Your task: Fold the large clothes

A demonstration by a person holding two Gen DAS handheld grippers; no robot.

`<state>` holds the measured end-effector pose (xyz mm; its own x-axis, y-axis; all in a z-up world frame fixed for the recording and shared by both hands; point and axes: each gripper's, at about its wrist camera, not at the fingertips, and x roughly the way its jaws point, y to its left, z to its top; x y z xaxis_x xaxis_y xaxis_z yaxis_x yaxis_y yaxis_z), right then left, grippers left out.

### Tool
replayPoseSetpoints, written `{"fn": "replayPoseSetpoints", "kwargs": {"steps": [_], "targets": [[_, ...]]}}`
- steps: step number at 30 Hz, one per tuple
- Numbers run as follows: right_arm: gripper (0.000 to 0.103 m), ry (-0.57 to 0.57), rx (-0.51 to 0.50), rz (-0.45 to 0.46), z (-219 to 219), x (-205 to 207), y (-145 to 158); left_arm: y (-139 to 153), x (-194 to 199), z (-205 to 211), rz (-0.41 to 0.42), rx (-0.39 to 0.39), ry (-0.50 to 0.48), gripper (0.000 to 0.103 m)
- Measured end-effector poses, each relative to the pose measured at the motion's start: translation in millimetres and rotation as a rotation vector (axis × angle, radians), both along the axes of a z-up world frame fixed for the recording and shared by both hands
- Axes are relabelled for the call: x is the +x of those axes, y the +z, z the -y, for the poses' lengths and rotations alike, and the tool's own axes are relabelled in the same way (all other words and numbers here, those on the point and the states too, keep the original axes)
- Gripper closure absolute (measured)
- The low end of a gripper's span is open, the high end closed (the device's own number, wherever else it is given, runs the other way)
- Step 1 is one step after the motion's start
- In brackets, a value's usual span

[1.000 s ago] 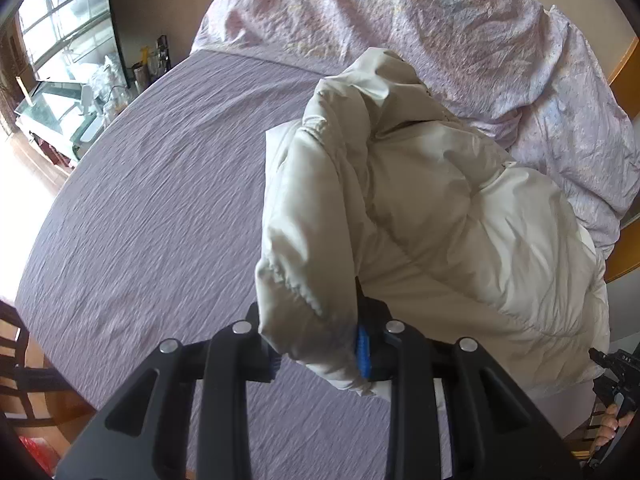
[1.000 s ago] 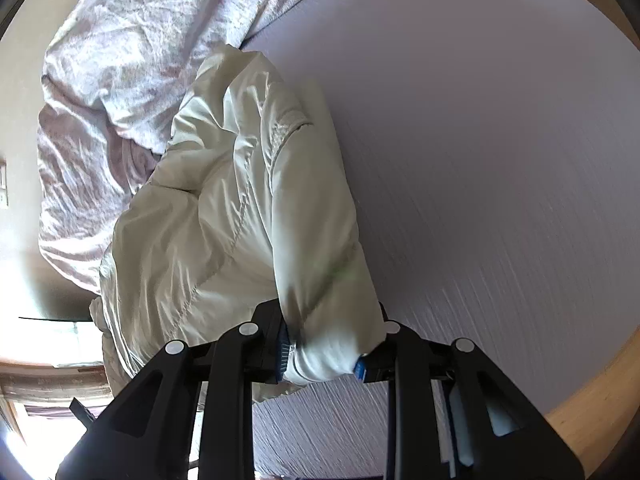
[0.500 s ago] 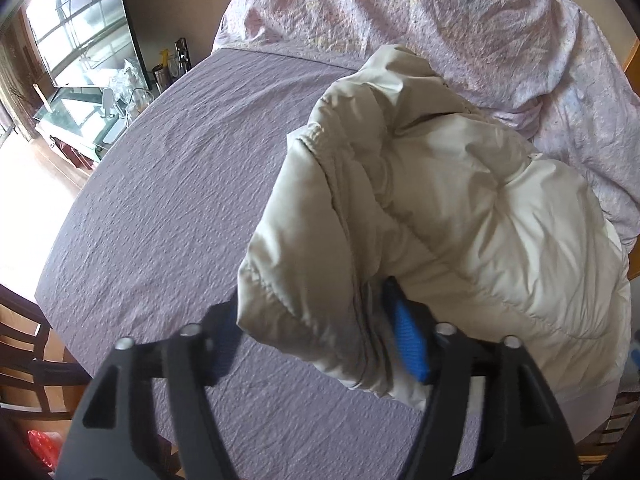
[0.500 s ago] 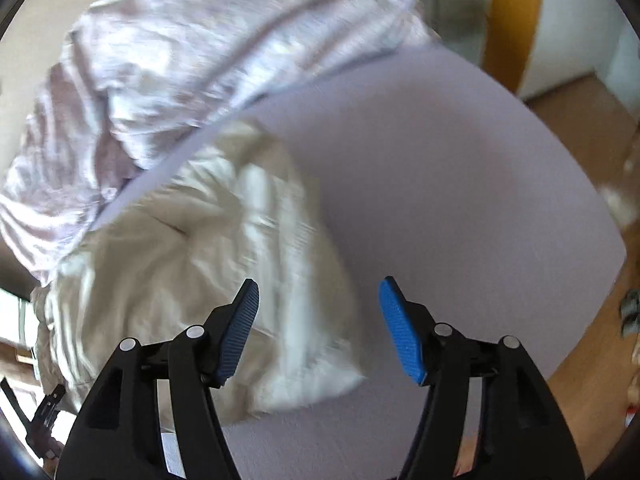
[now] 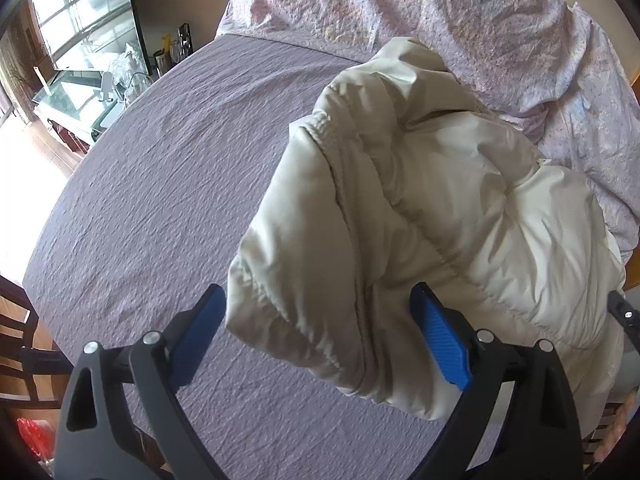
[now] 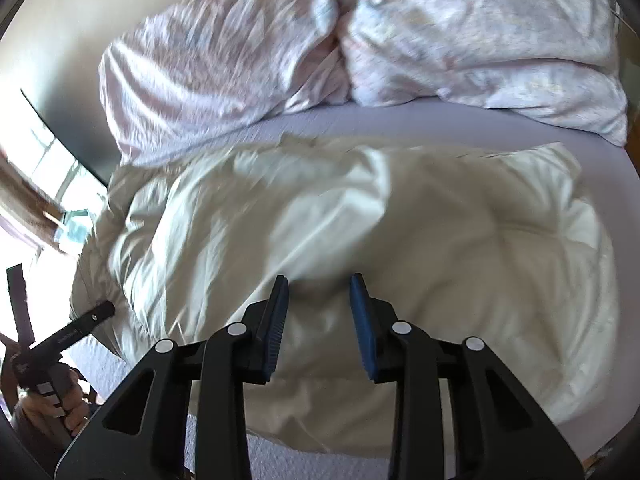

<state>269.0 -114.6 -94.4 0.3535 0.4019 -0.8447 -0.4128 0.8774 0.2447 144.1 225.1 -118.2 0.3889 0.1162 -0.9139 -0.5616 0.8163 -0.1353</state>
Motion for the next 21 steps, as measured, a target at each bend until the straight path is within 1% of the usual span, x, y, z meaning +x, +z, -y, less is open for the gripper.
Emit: {"fn": "replayPoseSetpoints", "kwargs": {"steps": [2,5,7,11,13,21], "targets": [[0.07,0.002,-0.031,-0.004,-9.4,2.2,-8.1,-0.6,-0.5,-1.2,0.003,-0.007,0.005,0.009],[0.069,-0.008,-0.065,-0.039,-15.0,6.3,-26.9,-2.0,-0.6,-3.2,0.006,-0.022,0.015,0.008],[0.068,-0.006,-0.092,-0.046,-19.7,6.7,-38.0,-3.0,-1.0,-4.6,0.011,-0.035,0.027,0.007],[0.068,0.025,-0.162,0.012,-34.4,3.4,-54.5,-3.8,-1.4,-8.5,0.029,-0.076,0.044,0.004],[0.068,0.026,-0.168,0.017,-36.8,5.8,-59.5,-3.6,-0.5,-9.4,0.034,-0.08,0.049,0.002],[0.067,0.045,-0.176,0.007,-37.0,9.2,-60.2,-8.5,5.4,-11.0,0.022,-0.097,0.066,0.002]]}}
